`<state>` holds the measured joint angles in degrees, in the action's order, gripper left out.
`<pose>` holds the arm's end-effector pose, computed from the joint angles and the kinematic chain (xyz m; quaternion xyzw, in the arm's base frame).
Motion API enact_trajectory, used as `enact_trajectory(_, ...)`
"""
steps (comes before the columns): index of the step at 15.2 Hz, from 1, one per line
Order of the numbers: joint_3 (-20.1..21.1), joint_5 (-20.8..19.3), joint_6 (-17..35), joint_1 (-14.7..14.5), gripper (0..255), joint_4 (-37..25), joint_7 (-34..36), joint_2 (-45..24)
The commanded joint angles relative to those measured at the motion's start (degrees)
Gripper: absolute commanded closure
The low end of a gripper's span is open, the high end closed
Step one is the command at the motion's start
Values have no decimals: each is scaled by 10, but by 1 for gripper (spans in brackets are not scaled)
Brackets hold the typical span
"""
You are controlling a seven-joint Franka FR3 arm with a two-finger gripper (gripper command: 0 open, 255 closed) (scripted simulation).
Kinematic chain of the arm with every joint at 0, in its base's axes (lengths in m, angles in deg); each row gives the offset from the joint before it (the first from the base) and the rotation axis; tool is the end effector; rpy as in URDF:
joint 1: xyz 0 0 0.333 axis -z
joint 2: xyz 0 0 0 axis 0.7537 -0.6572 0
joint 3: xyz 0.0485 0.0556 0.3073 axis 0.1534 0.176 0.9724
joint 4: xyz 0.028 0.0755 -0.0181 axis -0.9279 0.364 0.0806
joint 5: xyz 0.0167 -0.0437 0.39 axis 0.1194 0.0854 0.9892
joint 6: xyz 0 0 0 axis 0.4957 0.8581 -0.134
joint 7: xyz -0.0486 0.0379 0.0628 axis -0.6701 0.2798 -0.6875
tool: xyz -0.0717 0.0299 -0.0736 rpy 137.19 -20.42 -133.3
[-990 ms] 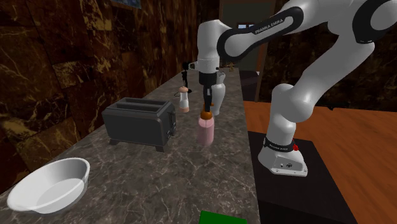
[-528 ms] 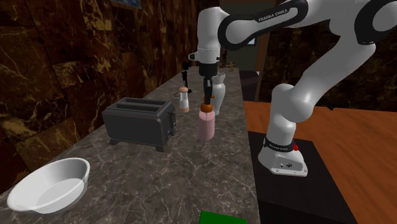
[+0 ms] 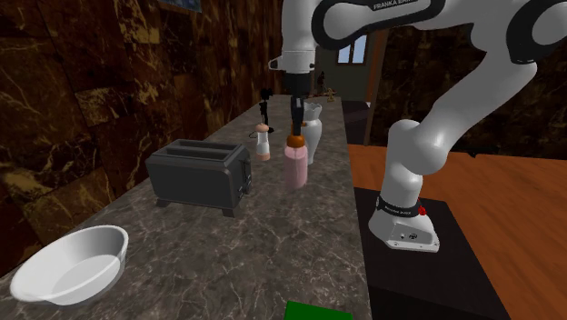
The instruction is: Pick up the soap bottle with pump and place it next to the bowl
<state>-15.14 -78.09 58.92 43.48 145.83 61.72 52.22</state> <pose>0.3408 0.0715 0.5275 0.9863 0.1651 -0.0006 0.0036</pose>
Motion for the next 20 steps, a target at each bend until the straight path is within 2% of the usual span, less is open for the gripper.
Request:
enact_trajectory(1,-1,-1,-14,0,255,-13,0,1)
enact_trajectory(20,-5,-6,-153,3,255,-181,1,-27)
